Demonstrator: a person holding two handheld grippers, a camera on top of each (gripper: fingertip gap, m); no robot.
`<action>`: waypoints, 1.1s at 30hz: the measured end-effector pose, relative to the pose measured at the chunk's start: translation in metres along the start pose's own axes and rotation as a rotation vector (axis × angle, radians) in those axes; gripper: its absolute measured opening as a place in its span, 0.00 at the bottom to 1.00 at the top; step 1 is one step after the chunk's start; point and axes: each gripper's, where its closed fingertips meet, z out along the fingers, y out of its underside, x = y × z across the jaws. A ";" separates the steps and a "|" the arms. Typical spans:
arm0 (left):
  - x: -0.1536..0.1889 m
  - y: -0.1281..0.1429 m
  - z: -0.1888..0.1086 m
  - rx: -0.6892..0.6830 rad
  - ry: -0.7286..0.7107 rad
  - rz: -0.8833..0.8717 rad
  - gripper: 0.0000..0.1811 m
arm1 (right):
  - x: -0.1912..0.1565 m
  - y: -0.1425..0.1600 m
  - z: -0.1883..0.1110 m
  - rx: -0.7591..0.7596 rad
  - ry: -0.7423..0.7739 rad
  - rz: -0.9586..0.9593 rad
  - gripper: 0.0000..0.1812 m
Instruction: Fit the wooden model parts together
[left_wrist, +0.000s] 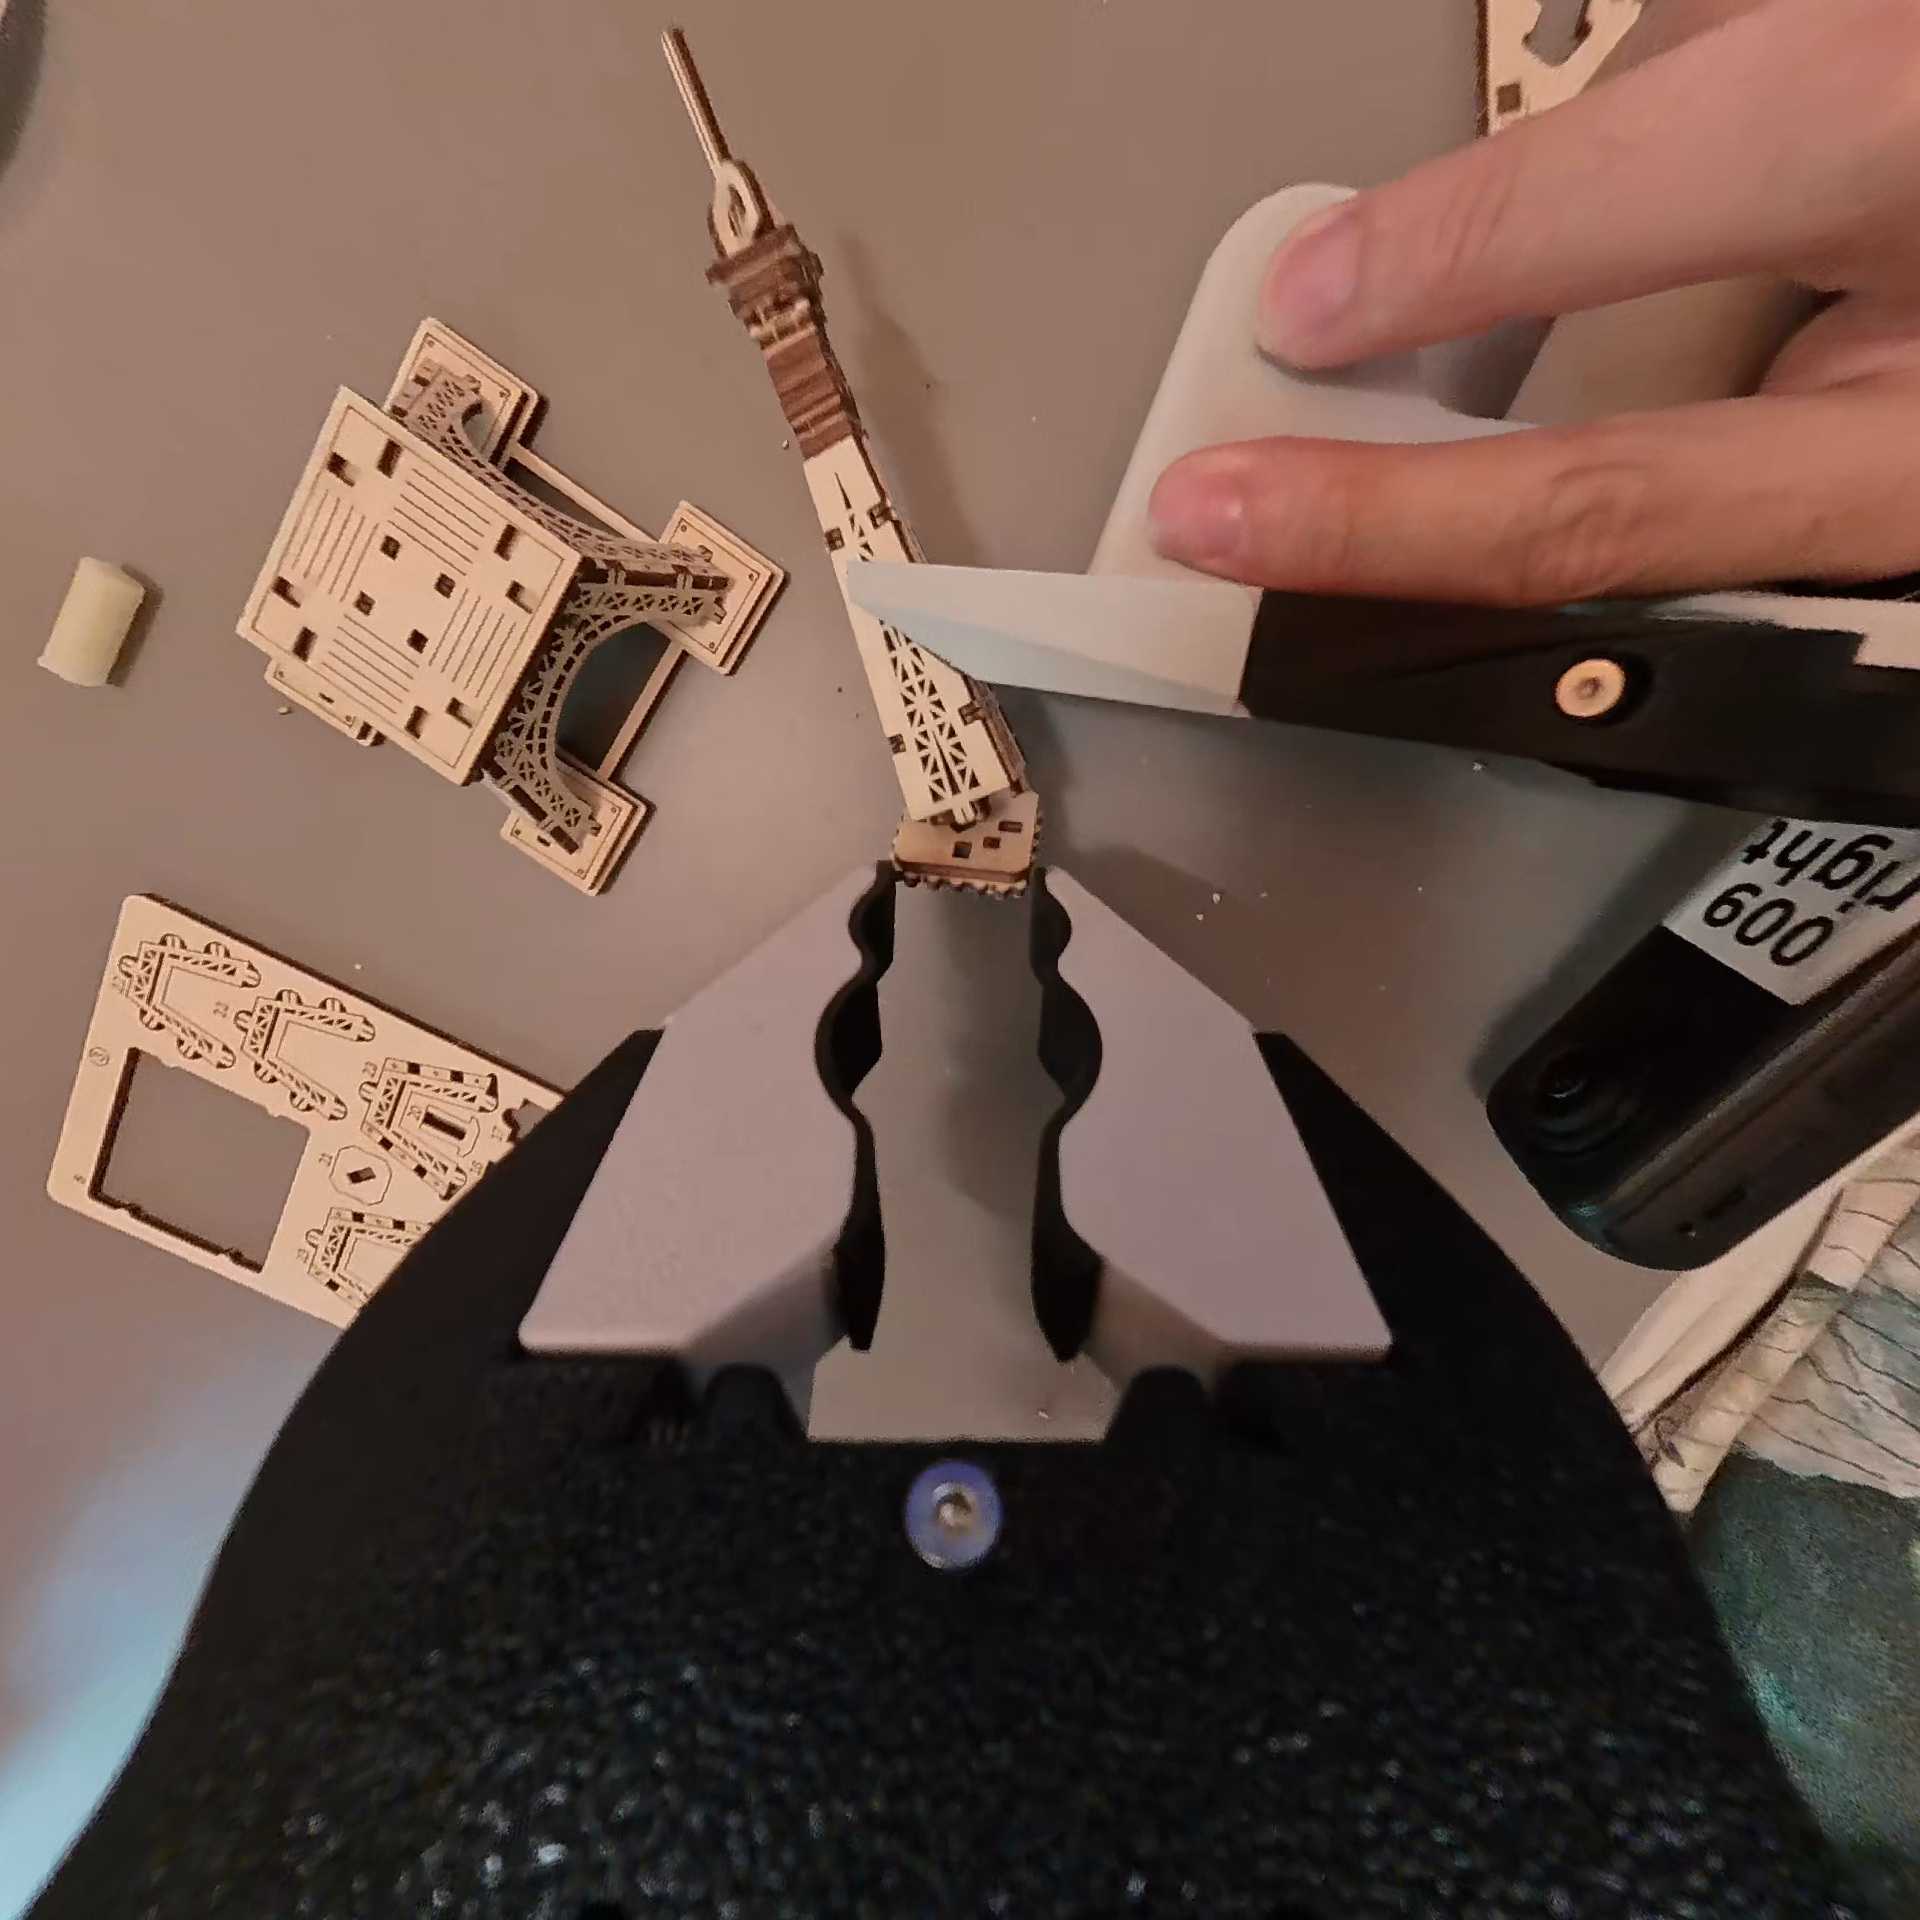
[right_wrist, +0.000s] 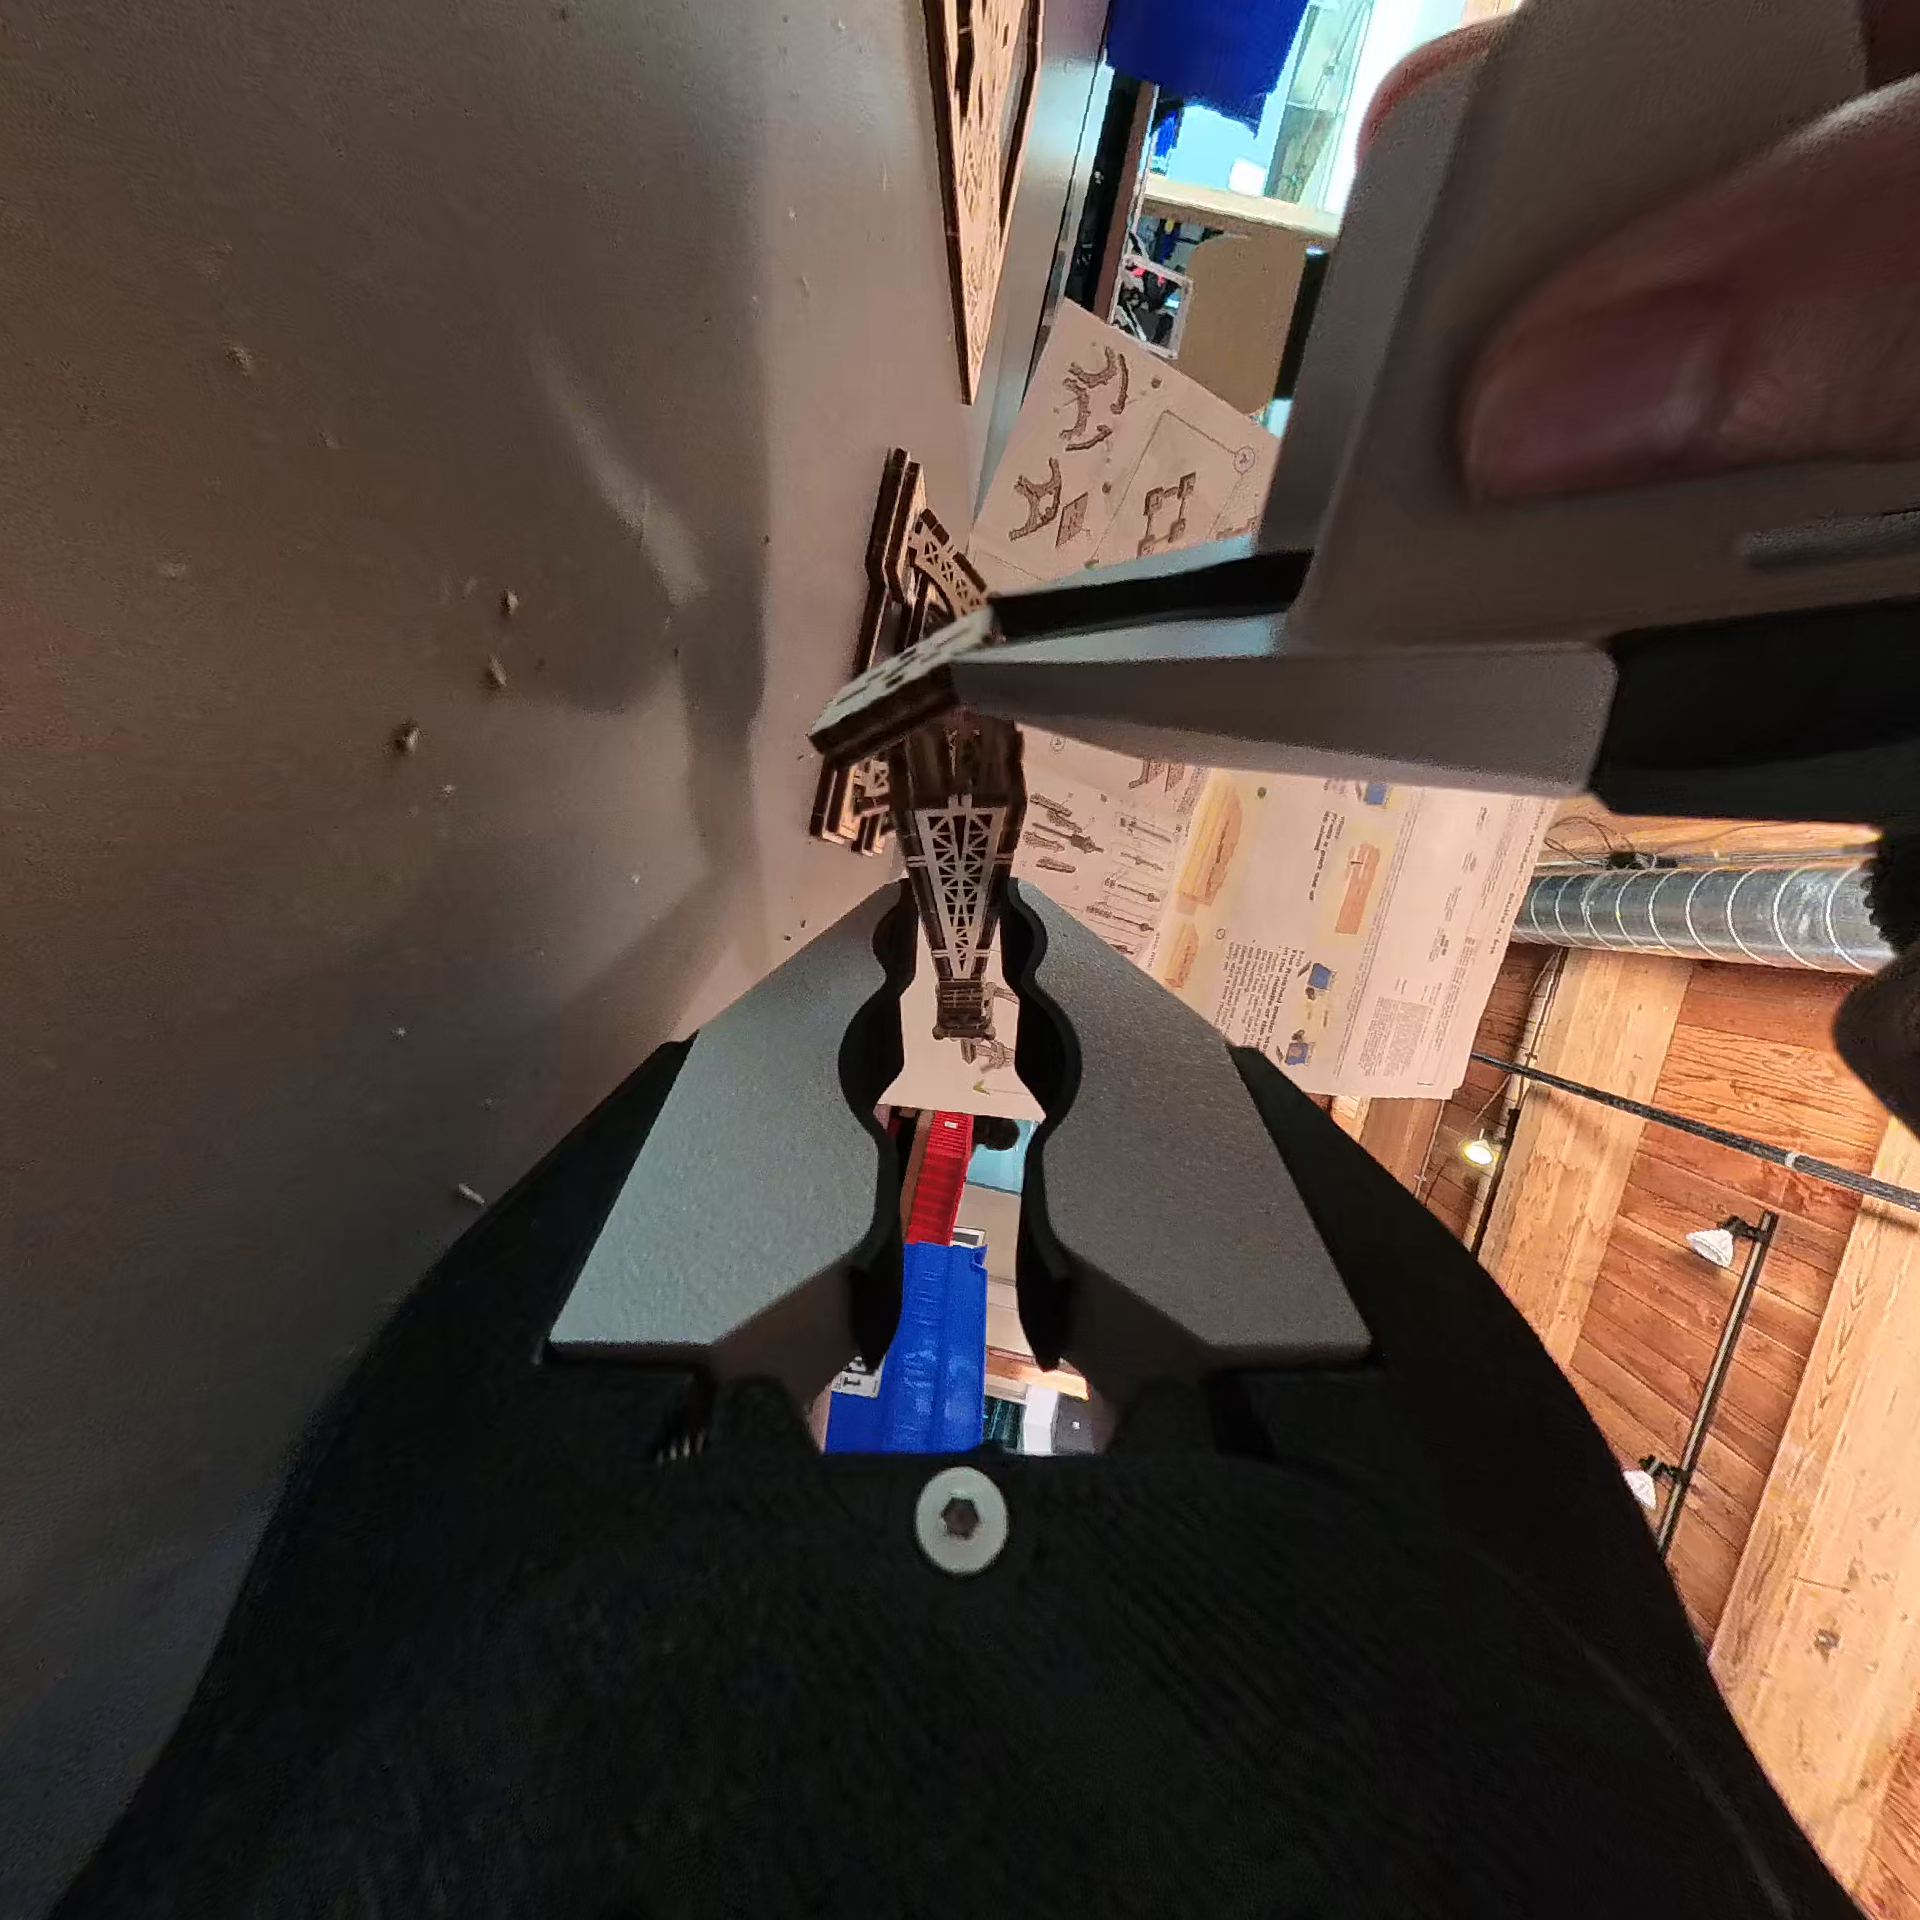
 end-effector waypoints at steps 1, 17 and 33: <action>0.000 -0.001 -0.001 0.013 0.002 0.000 0.09 | 0.000 0.000 0.000 0.000 0.000 0.000 0.07; -0.040 0.015 0.008 0.349 -0.023 -0.207 0.27 | -0.006 0.028 -0.002 -0.047 -0.049 0.089 0.07; -0.049 0.003 0.029 0.349 -0.105 -0.030 0.21 | -0.014 0.037 -0.009 -0.051 -0.079 0.143 0.07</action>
